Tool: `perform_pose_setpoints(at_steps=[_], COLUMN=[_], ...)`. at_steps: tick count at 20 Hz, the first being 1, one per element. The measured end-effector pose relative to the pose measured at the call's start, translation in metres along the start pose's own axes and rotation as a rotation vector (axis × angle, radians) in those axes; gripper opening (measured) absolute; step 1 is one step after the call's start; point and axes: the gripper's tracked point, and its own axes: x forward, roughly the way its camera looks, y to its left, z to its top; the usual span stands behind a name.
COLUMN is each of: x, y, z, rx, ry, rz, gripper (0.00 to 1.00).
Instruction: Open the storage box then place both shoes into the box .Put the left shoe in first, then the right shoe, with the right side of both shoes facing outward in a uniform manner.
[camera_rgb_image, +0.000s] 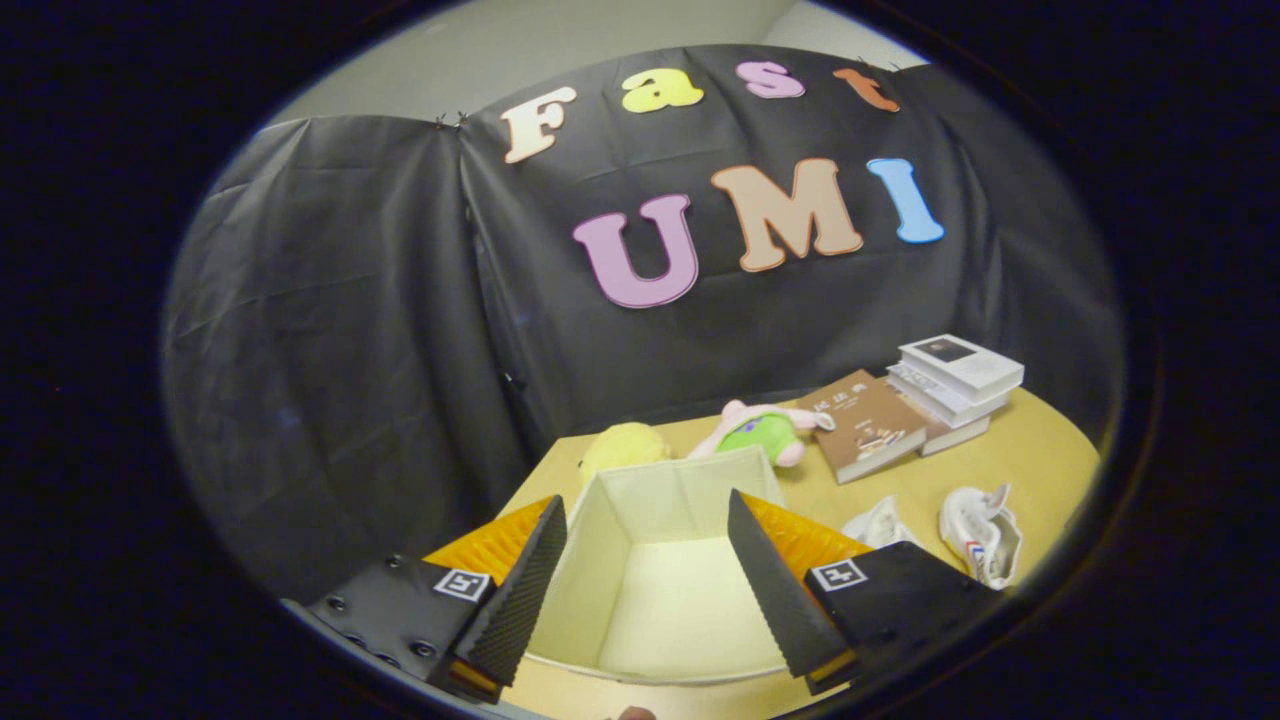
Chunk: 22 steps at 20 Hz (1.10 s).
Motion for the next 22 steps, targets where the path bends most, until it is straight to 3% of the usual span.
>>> perform_pose_setpoints(at_steps=[8, 16, 19, 22], x=[-0.031, -0.058, -0.064, -0.055], y=[-0.116, -0.213, -0.229, -0.231], z=[0.010, -0.065, -0.087, -0.104], rx=[-0.119, -0.182, -0.171, -0.135], ry=[0.013, 0.330, 0.419, 0.466], rz=[-0.262, -0.525, -0.563, -0.544], gripper=[1.00, 0.99, 0.93, 0.89])
